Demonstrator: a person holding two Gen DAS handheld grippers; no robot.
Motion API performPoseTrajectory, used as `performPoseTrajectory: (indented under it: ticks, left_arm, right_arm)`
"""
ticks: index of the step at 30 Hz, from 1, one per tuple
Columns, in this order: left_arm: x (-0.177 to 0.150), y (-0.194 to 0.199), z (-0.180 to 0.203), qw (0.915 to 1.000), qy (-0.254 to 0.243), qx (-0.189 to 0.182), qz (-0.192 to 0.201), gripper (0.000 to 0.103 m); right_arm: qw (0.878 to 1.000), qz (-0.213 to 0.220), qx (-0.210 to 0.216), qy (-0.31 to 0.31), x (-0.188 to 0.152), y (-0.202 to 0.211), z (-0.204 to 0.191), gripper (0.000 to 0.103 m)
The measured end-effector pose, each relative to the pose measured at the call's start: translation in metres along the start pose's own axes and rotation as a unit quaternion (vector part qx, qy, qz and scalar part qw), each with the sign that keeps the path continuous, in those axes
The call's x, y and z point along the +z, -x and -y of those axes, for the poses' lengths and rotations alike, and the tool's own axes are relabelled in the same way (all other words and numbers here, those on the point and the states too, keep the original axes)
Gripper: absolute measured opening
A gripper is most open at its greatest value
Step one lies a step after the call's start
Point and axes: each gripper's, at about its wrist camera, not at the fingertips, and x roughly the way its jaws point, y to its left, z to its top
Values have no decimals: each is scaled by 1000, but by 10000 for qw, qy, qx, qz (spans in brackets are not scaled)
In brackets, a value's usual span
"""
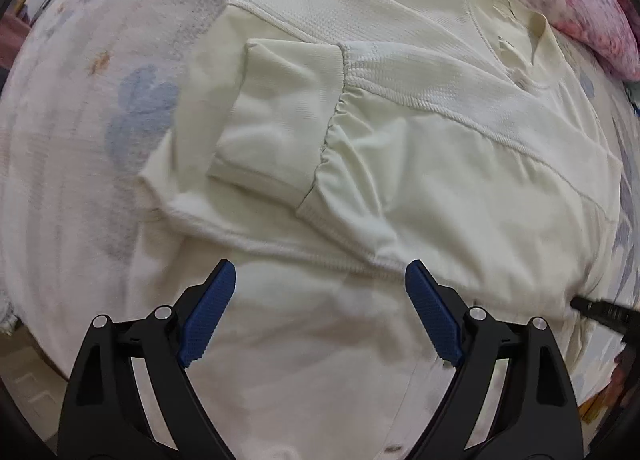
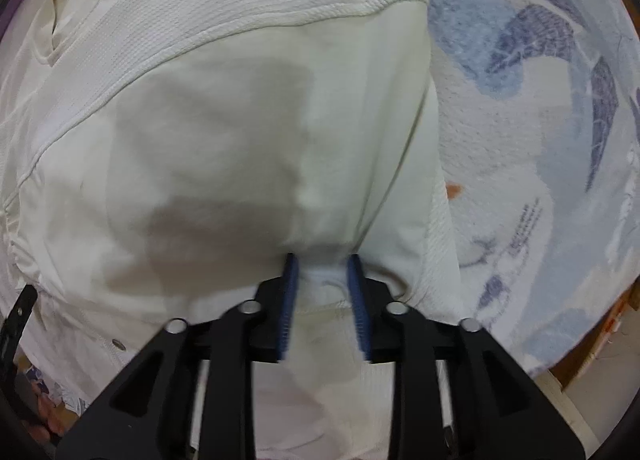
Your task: Fold large clothes
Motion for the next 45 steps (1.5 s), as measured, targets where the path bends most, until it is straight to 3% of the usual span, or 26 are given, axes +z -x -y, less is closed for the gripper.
performPoseTrajectory:
  ticks: [1, 2, 8, 11, 15, 21, 28, 33, 36, 37, 38, 40, 41, 42, 43, 45]
  left_arm:
    - [-1, 5, -2, 10000, 1, -5, -13, 87]
    - [-2, 10, -5, 10000, 12, -24, -28, 87]
    - [10, 39, -22, 10000, -46, 53, 0, 89]
    - [30, 56, -22, 9999, -91, 124, 28, 89]
    - [67, 68, -21, 9984, -211, 516, 96, 89]
    - [128, 74, -27, 9996, -142, 151, 210, 90]
    - [211, 30, -44, 9988, 143, -454, -92, 90]
    - [258, -5, -59, 9906, 468, -1259, -275, 90]
    - [283, -39, -64, 9856, 643, -1450, -580, 90]
    - [286, -46, -65, 9840, 667, -1542, -592, 88]
    - [288, -53, -65, 9833, 681, -1568, -619, 79]
    - [290, -58, -63, 9886, 521, -1282, -585, 64]
    - [289, -56, -62, 9910, 390, -1152, -553, 48]
    - [288, -53, -62, 9935, 253, -992, -502, 38]
    - [285, -48, -64, 9936, 123, -1046, -419, 24]
    - [282, -41, -71, 9903, 213, -1328, -340, 16]
  right_arm:
    - [9999, 32, 153, 7, -1, 5, -3, 91]
    - [9996, 113, 273, 25, -2, 10, -5, 96]
    - [9986, 267, 340, 319, -6, 40, -17, 95]
    - [9984, 353, 390, 218, 1, 55, -11, 95]
    - [9985, 501, 231, 36, 22, 76, 6, 95]
    - [9970, 762, 50, -157, 61, 107, 25, 95]
    - [9965, 794, -235, -88, 105, 107, 30, 95]
    - [9976, 652, -220, -80, 133, 95, 33, 95]
    - [9980, 611, -68, -127, 146, 90, 36, 95]
    - [9982, 579, -11, -127, 153, 85, 37, 95]
    - [9986, 519, -5, -130, 159, 81, 37, 95]
    - [9988, 450, -21, -181, 172, 73, 39, 95]
    - [9988, 449, 34, -195, 177, 71, 40, 95]
    - [9989, 408, 128, -212, 185, 66, 41, 95]
    - [9989, 377, 173, -230, 191, 61, 42, 95]
    - [9989, 279, 305, -229, 203, 49, 42, 95]
